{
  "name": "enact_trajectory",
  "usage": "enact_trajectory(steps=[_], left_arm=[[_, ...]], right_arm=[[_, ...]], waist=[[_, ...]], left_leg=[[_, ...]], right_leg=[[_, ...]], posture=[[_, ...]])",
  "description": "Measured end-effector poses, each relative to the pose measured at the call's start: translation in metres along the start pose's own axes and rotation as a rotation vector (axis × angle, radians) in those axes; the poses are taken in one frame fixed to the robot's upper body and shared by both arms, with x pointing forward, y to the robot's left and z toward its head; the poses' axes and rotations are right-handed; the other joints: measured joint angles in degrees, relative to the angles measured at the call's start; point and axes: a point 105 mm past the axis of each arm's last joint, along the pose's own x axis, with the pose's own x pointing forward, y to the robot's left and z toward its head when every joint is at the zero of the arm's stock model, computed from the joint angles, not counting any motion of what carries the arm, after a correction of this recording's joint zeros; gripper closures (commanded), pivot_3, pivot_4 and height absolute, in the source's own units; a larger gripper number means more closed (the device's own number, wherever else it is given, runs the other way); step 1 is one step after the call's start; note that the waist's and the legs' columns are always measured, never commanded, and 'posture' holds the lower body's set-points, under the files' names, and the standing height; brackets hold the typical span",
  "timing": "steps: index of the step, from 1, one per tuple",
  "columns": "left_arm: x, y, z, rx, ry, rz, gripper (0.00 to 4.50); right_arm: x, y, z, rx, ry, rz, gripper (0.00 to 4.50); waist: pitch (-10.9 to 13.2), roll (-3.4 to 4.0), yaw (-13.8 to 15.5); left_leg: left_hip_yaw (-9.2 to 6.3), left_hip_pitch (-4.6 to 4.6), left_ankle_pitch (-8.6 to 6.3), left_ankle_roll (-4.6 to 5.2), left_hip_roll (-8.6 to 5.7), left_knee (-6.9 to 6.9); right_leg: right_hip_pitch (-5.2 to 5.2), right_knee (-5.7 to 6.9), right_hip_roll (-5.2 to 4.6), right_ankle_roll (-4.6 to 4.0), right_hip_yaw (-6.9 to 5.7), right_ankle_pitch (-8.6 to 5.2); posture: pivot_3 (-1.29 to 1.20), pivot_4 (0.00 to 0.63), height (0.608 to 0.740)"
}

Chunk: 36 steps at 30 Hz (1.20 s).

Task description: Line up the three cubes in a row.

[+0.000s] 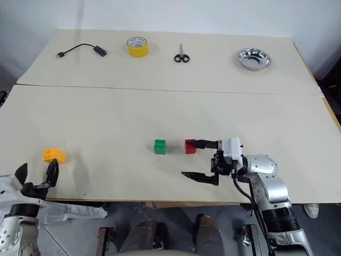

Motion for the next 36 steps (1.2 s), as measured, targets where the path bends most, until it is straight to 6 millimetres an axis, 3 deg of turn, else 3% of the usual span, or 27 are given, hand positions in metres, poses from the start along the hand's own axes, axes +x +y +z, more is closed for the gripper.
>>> enact_trajectory(steps=[10, 14, 15, 23, 32, 36], left_arm=[[0.020, -0.003, -0.001, 0.020, 0.010, -0.103, 2.97], [0.021, -0.005, -0.001, 0.022, 0.008, -0.113, 2.97], [0.021, -0.005, -0.001, 0.021, 0.008, -0.112, 2.80], [0.018, -0.019, -0.001, -0.039, -0.036, 0.009, 0.62], [0.035, -0.027, 0.003, -0.067, -0.039, 0.084, 0.62], [0.036, -0.027, 0.002, -0.063, -0.029, 0.089, 1.47]], right_arm=[[-0.001, 0.004, -0.002, 0.009, 0.002, -0.034, 0.00], [-0.001, 0.003, -0.002, 0.012, 0.003, -0.043, 0.00], [-0.001, 0.003, -0.002, 0.012, 0.003, -0.044, 0.00], [-0.004, 0.005, -0.004, 0.029, 0.020, -0.051, 0.00], [-0.003, 0.005, -0.004, 0.043, 0.026, -0.038, 0.00], [-0.003, 0.005, -0.004, 0.043, 0.026, -0.034, 0.00]], waist=[[-0.04, -0.06, 0.10], [-0.04, -0.06, 0.09], [-0.04, -0.06, 0.10], [-0.07, -0.10, 0.20], [-0.08, -0.13, 0.17], [-0.08, -0.13, 0.16]], left_leg=[[0.03, 0.03, 0.03, -0.05, 0.00, 0.00], [0.03, 0.03, 0.03, -0.05, 0.00, 0.00], [0.03, 0.03, 0.03, -0.05, 0.00, 0.00], [0.02, 0.04, 0.04, -0.05, -0.04, 0.01], [0.03, 0.02, 0.06, -0.07, -0.01, 0.01], [0.03, 0.03, 0.06, -0.07, -0.01, 0.02]], right_leg=[[0.01, 0.05, 0.04, 0.00, 0.01, 0.00], [0.00, 0.05, 0.04, 0.00, 0.02, 0.00], [0.01, 0.05, 0.04, 0.00, 0.01, 0.00], [0.03, 0.05, 0.01, 0.01, 0.06, 0.01], [0.01, 0.05, 0.04, 0.01, 0.04, 0.01], [0.01, 0.04, 0.04, 0.01, 0.04, 0.01]], posture=[[0.00, 0.150, 0.740], [0.00, 0.150, 0.740], [0.00, 0.150, 0.740], [0.00, 0.150, 0.740], [0.00, 0.150, 0.740], [0.00, 0.150, 0.740]])
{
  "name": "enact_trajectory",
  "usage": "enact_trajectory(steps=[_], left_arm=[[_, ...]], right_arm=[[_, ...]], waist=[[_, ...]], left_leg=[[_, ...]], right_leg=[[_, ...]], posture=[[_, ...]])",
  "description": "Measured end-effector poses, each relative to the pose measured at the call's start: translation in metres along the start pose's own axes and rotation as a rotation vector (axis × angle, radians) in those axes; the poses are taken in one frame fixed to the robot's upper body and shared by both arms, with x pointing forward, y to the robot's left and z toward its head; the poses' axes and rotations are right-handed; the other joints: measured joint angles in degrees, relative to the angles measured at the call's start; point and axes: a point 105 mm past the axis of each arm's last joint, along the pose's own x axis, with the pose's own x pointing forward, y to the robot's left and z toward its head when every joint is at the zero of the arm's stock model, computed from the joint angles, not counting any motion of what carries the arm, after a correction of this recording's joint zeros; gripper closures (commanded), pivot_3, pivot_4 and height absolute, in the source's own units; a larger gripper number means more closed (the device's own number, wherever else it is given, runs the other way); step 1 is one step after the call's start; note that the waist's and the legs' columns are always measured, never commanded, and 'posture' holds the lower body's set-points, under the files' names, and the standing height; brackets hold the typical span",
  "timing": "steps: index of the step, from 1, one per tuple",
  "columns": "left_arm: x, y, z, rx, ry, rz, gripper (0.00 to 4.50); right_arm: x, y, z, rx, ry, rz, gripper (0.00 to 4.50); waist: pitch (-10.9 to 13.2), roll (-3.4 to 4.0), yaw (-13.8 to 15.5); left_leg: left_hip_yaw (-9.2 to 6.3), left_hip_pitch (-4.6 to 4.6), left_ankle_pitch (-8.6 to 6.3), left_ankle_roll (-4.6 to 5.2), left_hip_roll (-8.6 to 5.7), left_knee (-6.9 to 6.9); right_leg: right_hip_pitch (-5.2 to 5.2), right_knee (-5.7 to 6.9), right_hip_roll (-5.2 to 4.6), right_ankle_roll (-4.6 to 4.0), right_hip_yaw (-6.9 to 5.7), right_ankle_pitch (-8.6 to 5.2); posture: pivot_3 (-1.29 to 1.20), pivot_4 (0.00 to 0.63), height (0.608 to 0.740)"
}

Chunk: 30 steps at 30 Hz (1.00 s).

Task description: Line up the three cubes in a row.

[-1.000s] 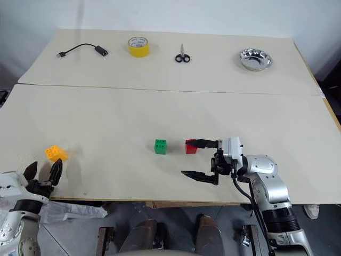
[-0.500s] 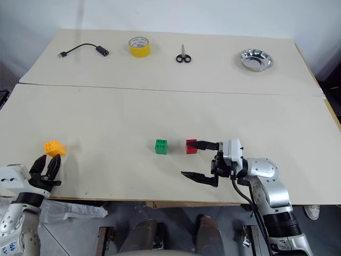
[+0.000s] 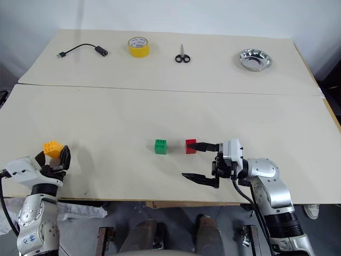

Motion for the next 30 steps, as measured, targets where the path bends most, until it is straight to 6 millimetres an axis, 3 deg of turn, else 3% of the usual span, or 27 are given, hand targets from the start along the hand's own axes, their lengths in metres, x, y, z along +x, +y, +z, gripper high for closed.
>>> enact_trajectory(steps=[5, 8, 11, 16, 19, 25, 30], left_arm=[[0.001, -0.004, 0.001, 0.033, 0.008, -0.067, 2.99], [0.006, -0.013, 0.009, 0.089, 0.013, -0.251, 3.03], [0.012, -0.025, 0.030, 0.114, -0.006, -0.519, 3.03], [0.012, -0.074, 0.058, 0.180, 0.116, -1.164, 3.03], [0.016, -0.096, 0.054, 0.305, 0.148, -1.437, 3.03], [0.031, -0.126, 0.017, 0.406, 0.206, -1.676, 3.03], [0.051, -0.141, 0.016, 0.485, 0.156, -1.673, 3.03]], right_arm=[[0.000, 0.000, -0.001, 0.004, 0.002, -0.005, 0.00], [-0.002, 0.001, -0.002, 0.008, 0.005, -0.012, 0.00], [-0.006, 0.001, -0.003, 0.009, 0.027, -0.018, 0.00], [-0.024, -0.005, 0.000, -0.017, 0.086, -0.043, 0.00], [-0.036, -0.009, 0.001, -0.025, 0.111, -0.078, 0.00], [-0.043, -0.009, -0.001, -0.020, 0.119, -0.130, 0.00], [-0.047, -0.002, -0.001, -0.020, 0.125, -0.168, 0.00]], waist=[[0.00, 0.00, 0.09], [0.00, 0.00, 0.07], [0.00, 0.01, 0.02], [0.03, 0.07, 0.21], [-0.03, 0.21, -0.03], [-0.03, 0.19, -0.37], [-0.01, 0.14, -0.15]], left_leg=[[-0.01, 0.00, 0.00, 0.00, 0.00, 0.00], [0.01, -0.01, 0.01, -0.03, 0.01, 0.00], [0.02, -0.02, 0.02, -0.04, 0.01, 0.00], [0.05, -0.03, 0.03, -0.05, -0.09, 0.02], [0.25, 0.08, 0.03, -0.05, -0.23, -0.12], [0.68, -0.02, 0.07, -0.17, -0.16, -0.17], [0.73, -0.03, 0.07, -0.15, -0.17, -0.13]], right_leg=[[0.00, 0.01, 0.00, 0.00, 0.00, 0.00], [-0.02, 0.01, 0.01, -0.01, -0.02, 0.00], [-0.05, 0.03, 0.01, -0.01, -0.01, -0.01], [-0.07, 0.10, 0.03, -0.02, -0.05, -0.02], [-0.08, 0.07, 0.06, -0.02, -0.07, -0.02], [-0.23, 0.03, 0.28, -0.03, -0.34, -0.04], [-0.23, 0.03, 0.21, -0.02, -0.31, -0.03]], posture=[[0.00, 0.150, 0.740], [0.00, 0.150, 0.740], [0.00, 0.150, 0.740], [0.00, 0.150, 0.740], [0.00, 0.150, 0.740], [0.00, 0.150, 0.740], [0.00, 0.150, 0.740]])
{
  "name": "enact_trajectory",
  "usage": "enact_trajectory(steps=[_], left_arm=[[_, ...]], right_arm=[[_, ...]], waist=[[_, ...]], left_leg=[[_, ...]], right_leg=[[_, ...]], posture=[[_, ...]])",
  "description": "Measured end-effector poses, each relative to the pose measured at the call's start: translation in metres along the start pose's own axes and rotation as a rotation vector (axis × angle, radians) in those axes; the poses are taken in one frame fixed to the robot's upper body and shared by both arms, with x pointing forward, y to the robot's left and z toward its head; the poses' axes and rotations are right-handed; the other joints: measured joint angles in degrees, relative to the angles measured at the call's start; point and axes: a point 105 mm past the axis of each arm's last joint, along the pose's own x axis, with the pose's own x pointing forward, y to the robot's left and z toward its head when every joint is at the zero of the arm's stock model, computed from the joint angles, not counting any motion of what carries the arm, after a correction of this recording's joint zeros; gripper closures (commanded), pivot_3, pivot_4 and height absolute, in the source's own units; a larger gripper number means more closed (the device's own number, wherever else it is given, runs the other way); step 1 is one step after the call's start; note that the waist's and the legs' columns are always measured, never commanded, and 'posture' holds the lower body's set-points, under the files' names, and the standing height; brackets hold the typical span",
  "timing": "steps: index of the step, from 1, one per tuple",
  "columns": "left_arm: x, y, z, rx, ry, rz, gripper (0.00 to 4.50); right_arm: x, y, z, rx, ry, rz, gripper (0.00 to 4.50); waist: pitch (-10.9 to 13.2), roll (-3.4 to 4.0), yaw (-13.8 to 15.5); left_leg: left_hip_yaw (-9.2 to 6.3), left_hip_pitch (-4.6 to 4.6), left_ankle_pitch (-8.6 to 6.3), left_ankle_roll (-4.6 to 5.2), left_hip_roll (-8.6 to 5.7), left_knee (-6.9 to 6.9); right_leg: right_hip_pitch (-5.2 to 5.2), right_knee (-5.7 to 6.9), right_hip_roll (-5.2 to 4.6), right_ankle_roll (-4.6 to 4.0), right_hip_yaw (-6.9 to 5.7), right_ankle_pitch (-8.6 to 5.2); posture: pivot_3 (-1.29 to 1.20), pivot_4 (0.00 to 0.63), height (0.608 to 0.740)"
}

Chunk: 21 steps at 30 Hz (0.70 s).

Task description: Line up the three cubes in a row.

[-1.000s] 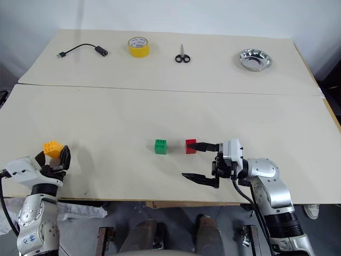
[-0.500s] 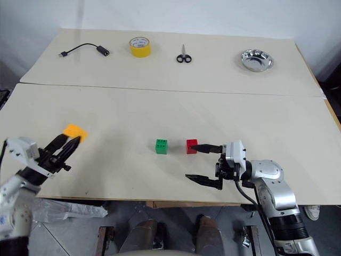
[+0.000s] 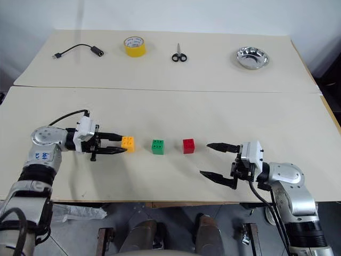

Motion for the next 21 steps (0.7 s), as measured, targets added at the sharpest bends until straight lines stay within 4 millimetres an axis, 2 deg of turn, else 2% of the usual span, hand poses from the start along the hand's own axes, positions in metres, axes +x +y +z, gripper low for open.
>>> enact_trajectory(steps=[7, 11, 12, 18, 19, 21], left_arm=[[0.009, 0.009, 0.001, 0.037, 0.010, -0.002, 3.03], [0.009, 0.010, 0.000, -0.002, 0.010, -0.009, 3.03], [0.009, 0.009, 0.000, -0.016, 0.014, -0.016, 2.29], [0.009, -0.005, -0.006, -0.065, 0.043, -0.084, 0.42], [0.007, -0.006, -0.006, -0.061, 0.043, -0.087, 0.13], [0.001, -0.008, -0.006, -0.060, 0.040, -0.075, 0.03]], right_arm=[[-0.007, 0.007, -0.001, 0.006, 0.010, -0.053, 0.00], [-0.009, 0.009, -0.004, 0.017, 0.017, -0.062, 0.00], [-0.010, 0.009, -0.004, 0.016, 0.018, -0.060, 0.00], [-0.013, 0.004, -0.001, -0.005, 0.033, -0.049, 0.00], [-0.013, 0.003, 0.000, -0.007, 0.032, -0.045, 0.00], [-0.013, 0.000, -0.001, -0.004, 0.031, -0.039, 0.00]], waist=[[0.00, -0.04, 0.19], [-0.01, -0.04, 0.16], [-0.01, -0.04, 0.14], [0.00, -0.05, 0.10], [0.00, -0.05, 0.08], [0.00, -0.05, 0.07]], left_leg=[[-0.23, 0.00, 0.02, 0.06, -0.02, 0.08], [-0.30, 0.01, 0.04, 0.10, -0.03, 0.14], [-0.31, 0.01, 0.04, 0.10, -0.02, 0.14], [-0.35, -0.01, 0.03, 0.11, 0.17, 0.17], [-0.35, 0.00, 0.03, 0.11, 0.18, 0.17], [-0.34, 0.00, 0.03, 0.11, 0.18, 0.18]], right_leg=[[0.01, 0.07, -0.08, 0.02, 0.01, 0.01], [0.02, 0.15, -0.12, 0.03, 0.01, 0.01], [0.02, 0.16, -0.12, 0.02, 0.02, 0.02], [0.01, 0.18, -0.14, 0.02, 0.03, 0.01], [0.01, 0.18, -0.14, 0.02, 0.03, 0.01], [0.01, 0.19, -0.15, 0.02, 0.03, 0.01]], posture=[[0.00, 0.150, 0.740], [0.00, 0.150, 0.740], [0.00, 0.150, 0.740], [0.00, 0.150, 0.740], [0.00, 0.150, 0.740], [0.00, 0.150, 0.740]])
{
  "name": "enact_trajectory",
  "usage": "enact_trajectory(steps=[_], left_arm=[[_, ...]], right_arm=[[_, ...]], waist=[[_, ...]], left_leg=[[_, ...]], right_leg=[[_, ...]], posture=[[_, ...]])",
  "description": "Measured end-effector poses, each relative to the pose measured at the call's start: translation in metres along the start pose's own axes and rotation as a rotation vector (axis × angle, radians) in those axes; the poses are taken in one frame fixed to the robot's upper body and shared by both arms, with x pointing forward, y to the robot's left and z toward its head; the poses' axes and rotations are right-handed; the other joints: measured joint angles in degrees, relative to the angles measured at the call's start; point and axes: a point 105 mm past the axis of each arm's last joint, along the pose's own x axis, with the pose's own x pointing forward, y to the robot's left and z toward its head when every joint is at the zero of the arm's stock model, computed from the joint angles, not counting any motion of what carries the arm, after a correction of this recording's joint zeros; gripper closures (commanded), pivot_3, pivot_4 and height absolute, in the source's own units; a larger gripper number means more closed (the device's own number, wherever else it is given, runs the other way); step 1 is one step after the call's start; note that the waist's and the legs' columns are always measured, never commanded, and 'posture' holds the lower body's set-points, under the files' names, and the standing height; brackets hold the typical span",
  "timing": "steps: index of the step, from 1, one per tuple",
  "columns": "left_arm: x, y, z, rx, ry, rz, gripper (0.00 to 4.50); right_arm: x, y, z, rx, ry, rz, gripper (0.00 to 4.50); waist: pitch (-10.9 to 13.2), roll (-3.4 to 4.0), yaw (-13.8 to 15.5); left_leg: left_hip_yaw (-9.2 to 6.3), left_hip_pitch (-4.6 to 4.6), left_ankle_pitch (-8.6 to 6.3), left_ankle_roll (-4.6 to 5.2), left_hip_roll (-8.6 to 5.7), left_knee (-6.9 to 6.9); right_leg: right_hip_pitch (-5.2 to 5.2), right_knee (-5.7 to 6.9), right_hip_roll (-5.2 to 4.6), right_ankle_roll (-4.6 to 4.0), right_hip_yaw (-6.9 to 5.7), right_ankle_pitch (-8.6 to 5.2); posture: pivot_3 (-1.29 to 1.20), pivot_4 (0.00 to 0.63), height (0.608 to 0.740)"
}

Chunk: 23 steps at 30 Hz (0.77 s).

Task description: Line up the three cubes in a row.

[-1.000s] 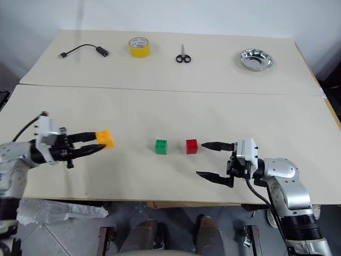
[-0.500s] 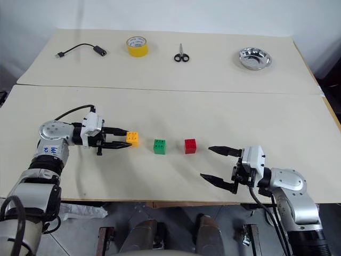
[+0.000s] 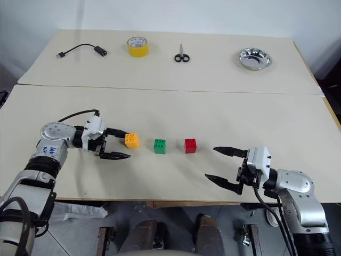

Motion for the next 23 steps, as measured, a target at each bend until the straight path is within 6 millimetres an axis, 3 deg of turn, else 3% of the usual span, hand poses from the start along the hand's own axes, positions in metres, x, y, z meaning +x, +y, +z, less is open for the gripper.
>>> enact_trajectory(steps=[6, 10, 15, 23], left_arm=[[-0.036, -0.002, 0.011, 0.013, -0.081, 0.122, 0.03], [-0.056, -0.016, 0.019, -0.003, -0.129, 0.165, 0.03], [-0.059, -0.035, 0.020, 0.007, -0.087, 0.161, 0.03], [-0.063, -0.030, 0.031, 0.070, -0.089, 0.235, 0.03]], right_arm=[[0.002, -0.006, 0.004, -0.012, -0.017, 0.048, 0.00], [0.003, -0.017, 0.018, -0.040, -0.062, 0.064, 0.00], [-0.001, -0.023, 0.035, -0.090, -0.063, 0.117, 0.00], [-0.005, -0.034, 0.042, -0.134, -0.009, 0.157, 0.00]], waist=[[0.00, 0.00, -0.11], [0.01, 0.00, -0.17], [0.02, 0.03, 0.36], [0.02, 0.03, -0.05]], left_leg=[[-0.01, 0.00, -0.01, 0.01, 0.04, 0.00], [-0.05, 0.00, -0.01, 0.01, 0.05, 0.00], [-0.19, 0.00, -0.01, 0.01, 0.02, 0.06], [-0.15, 0.01, -0.01, 0.00, 0.04, 0.10]], right_leg=[[0.00, 0.00, -0.02, 0.00, 0.01, 0.00], [0.00, 0.02, -0.04, 0.00, 0.01, 0.00], [0.06, 0.04, -0.07, -0.01, 0.00, 0.00], [0.07, 0.04, -0.04, -0.01, -0.01, 0.00]], posture=[[0.00, 0.150, 0.740], [0.00, 0.150, 0.740], [0.00, 0.150, 0.740], [0.00, 0.150, 0.740]])
